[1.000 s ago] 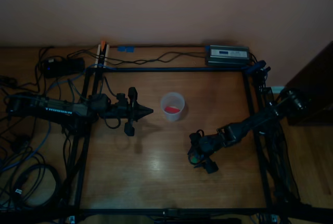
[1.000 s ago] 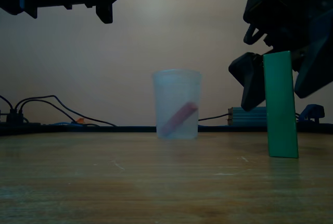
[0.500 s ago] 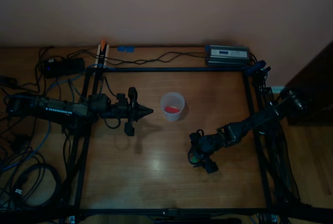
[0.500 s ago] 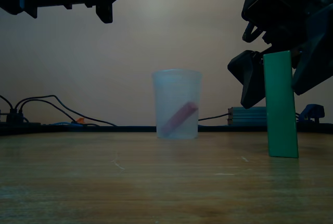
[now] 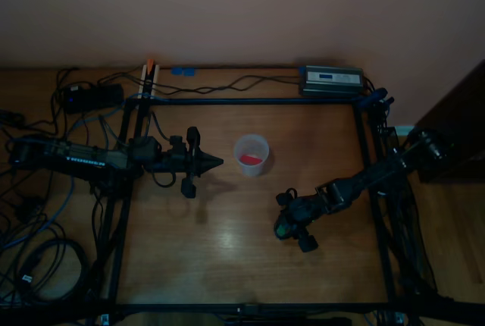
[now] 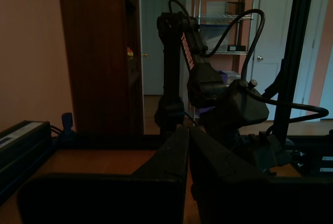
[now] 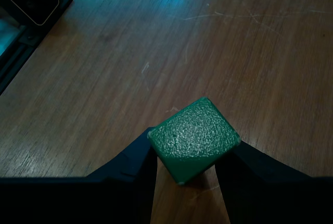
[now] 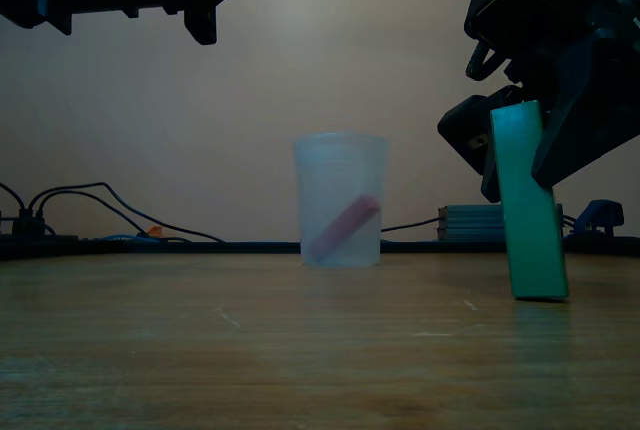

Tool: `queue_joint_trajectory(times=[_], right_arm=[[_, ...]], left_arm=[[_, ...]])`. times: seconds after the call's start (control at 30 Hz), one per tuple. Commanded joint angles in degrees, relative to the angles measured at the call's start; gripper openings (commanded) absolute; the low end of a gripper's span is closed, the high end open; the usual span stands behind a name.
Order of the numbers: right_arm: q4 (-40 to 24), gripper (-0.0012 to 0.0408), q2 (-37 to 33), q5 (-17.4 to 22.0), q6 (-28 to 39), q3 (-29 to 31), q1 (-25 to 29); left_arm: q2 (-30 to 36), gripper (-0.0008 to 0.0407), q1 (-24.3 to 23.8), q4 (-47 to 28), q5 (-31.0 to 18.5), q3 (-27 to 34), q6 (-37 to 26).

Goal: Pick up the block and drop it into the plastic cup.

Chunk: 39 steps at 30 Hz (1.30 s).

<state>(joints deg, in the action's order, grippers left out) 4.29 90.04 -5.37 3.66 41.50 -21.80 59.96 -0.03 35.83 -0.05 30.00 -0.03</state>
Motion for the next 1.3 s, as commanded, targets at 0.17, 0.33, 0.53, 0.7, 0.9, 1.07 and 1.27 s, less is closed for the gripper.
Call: queue_joint_trajectory(times=[0.17, 0.33, 0.53, 0.7, 0.9, 1.07, 1.27], right_arm=[[-0.07, 0.0001, -0.26, -0.04, -0.17, -0.04, 0.0], [-0.09, -0.0001, -3.48, 0.02, -0.22, 0.07, 0.0], [-7.5, -0.0001, -12.37, 3.28, -0.17, 0.0, 0.17], [-16.0, 0.0, -20.41, 7.52, 0.31, -0.66, 0.79], [-21.24, 0.0, -28.68, 10.03, 0.07, -1.29, 4.74], [-21.9, 0.0, -32.76, 10.12, -2.51, -1.2, 11.1], [-20.44, 0.0, -33.99, 10.1, -5.6, -0.79, 19.82]], left_arm=[[0.02, 0.0, 0.02, 0.0, 0.02, 0.02, 0.02], [0.02, 0.0, 0.02, 0.0, 0.0, 0.02, 0.02], [0.02, 0.0, 0.02, 0.0, 0.0, 0.02, 0.02], [0.02, 0.0, 0.02, 0.04, 0.02, 0.02, 0.0], [0.02, 0.0, 0.02, 0.02, 0.0, 0.02, 0.02], [0.02, 0.0, 0.02, 0.04, 0.0, 0.02, 0.02], [0.02, 0.0, 0.02, 0.04, 0.0, 0.02, 0.02]])
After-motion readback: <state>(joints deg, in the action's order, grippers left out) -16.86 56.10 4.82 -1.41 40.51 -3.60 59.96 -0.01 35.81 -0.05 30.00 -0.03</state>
